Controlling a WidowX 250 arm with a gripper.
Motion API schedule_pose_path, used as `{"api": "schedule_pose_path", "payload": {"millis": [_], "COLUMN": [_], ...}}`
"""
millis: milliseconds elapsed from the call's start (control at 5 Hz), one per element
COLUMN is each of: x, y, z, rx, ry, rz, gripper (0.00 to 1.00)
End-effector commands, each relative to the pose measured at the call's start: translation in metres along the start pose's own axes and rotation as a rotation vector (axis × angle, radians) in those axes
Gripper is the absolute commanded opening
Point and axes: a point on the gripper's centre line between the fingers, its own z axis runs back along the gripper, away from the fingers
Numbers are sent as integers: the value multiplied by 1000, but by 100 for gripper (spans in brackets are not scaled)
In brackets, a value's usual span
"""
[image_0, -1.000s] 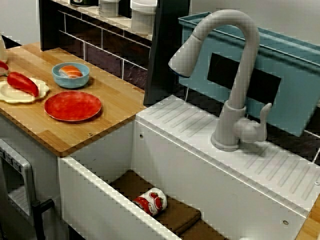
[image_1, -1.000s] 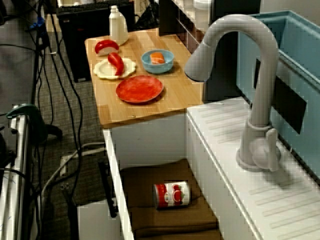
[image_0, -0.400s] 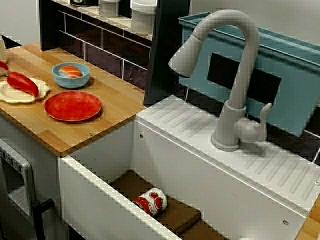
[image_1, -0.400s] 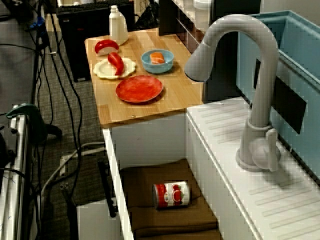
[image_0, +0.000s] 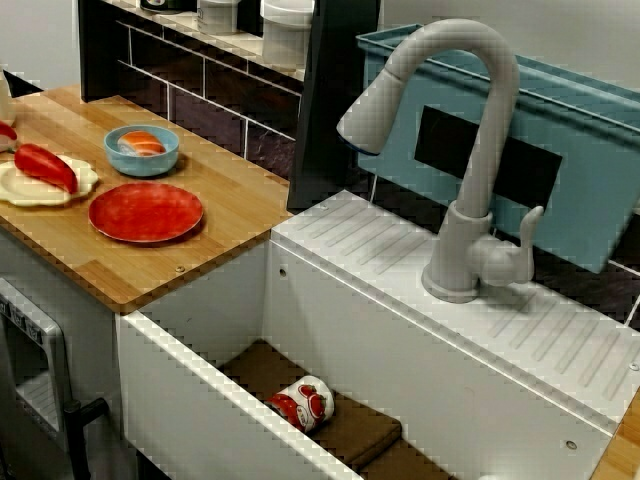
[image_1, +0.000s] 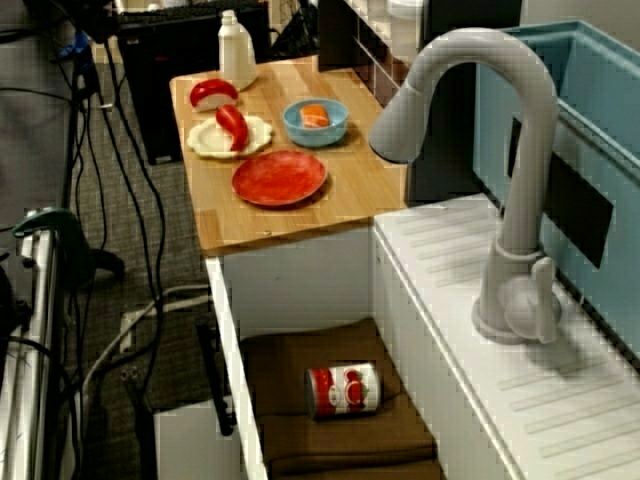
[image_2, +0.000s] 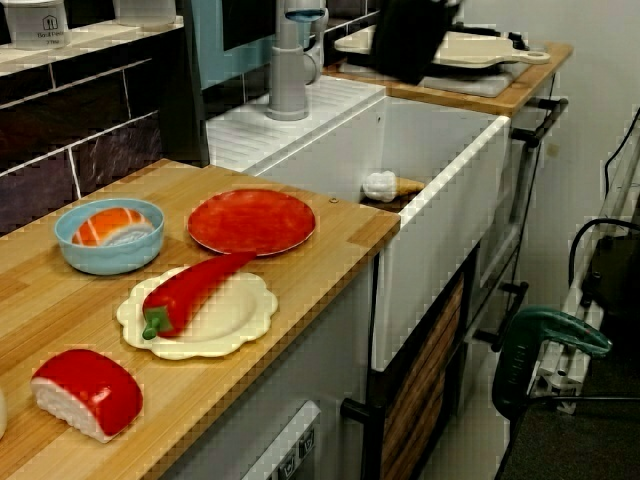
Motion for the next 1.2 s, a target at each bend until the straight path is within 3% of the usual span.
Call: {"api": "schedule_pose_path", "payload": {"millis": [0,400,800,1000], "x": [34,30,38,44], "y": [38,27,19,16], "z": [-15,-31,-47,-53], "rx": [19,53,123,119], "ry": [110,135,265,256], "rz": [277,501,755,818], "gripper": [100,100,100,100]}}
